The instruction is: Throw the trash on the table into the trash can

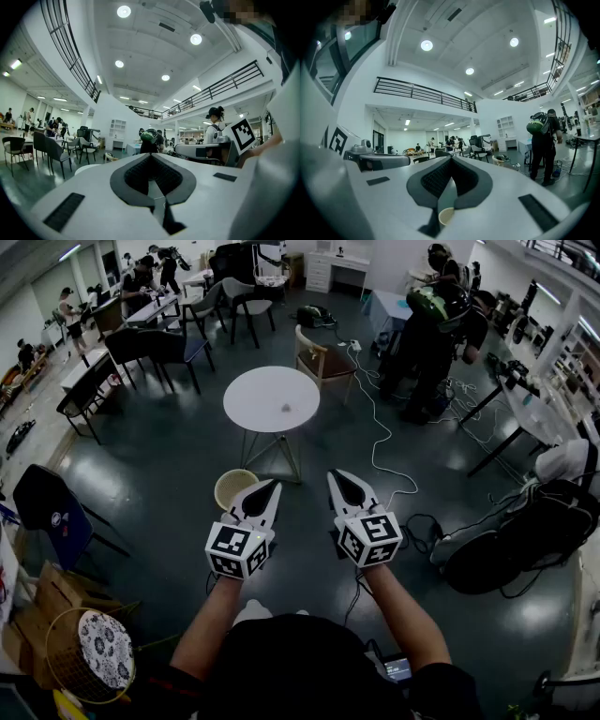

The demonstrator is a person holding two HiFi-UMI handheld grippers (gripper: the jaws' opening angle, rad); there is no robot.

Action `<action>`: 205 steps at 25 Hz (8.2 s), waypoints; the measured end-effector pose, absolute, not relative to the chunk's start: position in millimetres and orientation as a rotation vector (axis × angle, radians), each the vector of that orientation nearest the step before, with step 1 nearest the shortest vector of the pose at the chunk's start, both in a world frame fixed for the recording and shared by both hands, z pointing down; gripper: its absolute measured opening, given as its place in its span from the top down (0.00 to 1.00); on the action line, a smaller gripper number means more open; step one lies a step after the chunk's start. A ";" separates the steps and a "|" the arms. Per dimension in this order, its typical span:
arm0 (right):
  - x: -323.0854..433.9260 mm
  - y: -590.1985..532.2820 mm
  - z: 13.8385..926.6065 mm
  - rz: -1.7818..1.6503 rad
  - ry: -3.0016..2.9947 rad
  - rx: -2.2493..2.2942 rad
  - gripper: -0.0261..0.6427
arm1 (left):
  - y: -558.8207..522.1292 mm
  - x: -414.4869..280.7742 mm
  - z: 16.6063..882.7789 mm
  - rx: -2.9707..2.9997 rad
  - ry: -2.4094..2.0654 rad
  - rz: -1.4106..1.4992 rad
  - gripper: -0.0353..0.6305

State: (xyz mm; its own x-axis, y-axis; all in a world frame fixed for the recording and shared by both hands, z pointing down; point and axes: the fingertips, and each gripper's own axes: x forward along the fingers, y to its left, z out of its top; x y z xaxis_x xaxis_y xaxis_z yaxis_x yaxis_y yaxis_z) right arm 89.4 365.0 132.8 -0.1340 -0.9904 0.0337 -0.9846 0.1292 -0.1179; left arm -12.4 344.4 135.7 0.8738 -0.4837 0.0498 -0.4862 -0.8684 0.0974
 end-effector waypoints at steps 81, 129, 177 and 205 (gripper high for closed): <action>190.1 -25.6 248.8 -0.519 2.184 -2.289 0.94 | -80.3 67.7 260.3 2.734 -0.522 0.276 0.93; 325.0 -153.1 464.7 -0.898 2.208 -2.203 0.94 | -192.2 208.2 473.3 2.581 -0.593 0.523 0.93; 345.4 -210.5 607.9 -1.013 2.177 -2.224 0.94 | -319.5 286.9 625.5 2.608 -0.711 0.724 0.56; 334.8 -215.7 635.4 -1.025 2.191 -2.171 0.94 | -321.1 289.8 644.7 2.678 -0.782 0.971 0.88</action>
State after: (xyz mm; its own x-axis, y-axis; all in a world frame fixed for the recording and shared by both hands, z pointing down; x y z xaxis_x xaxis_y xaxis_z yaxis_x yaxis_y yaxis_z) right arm 334.8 -215.7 635.4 -0.1043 -0.8637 0.4931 -0.9322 -0.0879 -0.3512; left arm 289.8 -321.1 644.7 0.6470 -0.4149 0.6398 -0.5372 -0.8434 -0.0037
